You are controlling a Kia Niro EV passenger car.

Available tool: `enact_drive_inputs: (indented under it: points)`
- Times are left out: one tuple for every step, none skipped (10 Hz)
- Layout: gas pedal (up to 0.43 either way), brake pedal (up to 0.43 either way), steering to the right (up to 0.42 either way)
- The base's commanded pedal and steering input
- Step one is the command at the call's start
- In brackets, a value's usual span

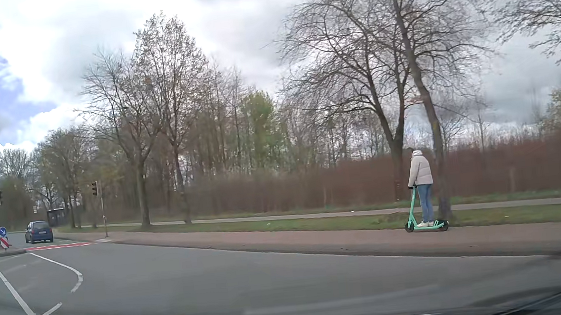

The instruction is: Follow the waypoints while adhering to traffic rules and regulations

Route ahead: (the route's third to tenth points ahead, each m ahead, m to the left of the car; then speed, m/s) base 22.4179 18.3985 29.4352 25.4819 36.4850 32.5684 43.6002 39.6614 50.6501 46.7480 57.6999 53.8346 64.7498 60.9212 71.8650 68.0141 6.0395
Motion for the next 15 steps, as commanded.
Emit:
enact_drive_inputs:
  points:
    - [0.118,0.000,-0.261]
    - [0.118,0.000,-0.261]
    - [0.118,0.000,-0.257]
    - [0.118,0.000,-0.252]
    - [0.118,0.000,-0.249]
    - [0.118,0.000,-0.249]
    - [0.118,0.000,-0.248]
    - [0.118,0.000,-0.248]
    - [0.118,0.000,-0.248]
    - [0.118,0.000,-0.246]
    - [0.118,0.000,-0.240]
    - [0.118,0.000,-0.233]
    - [0.110,0.000,-0.225]
    - [0.110,0.000,-0.211]
    - [0.110,0.000,-0.195]
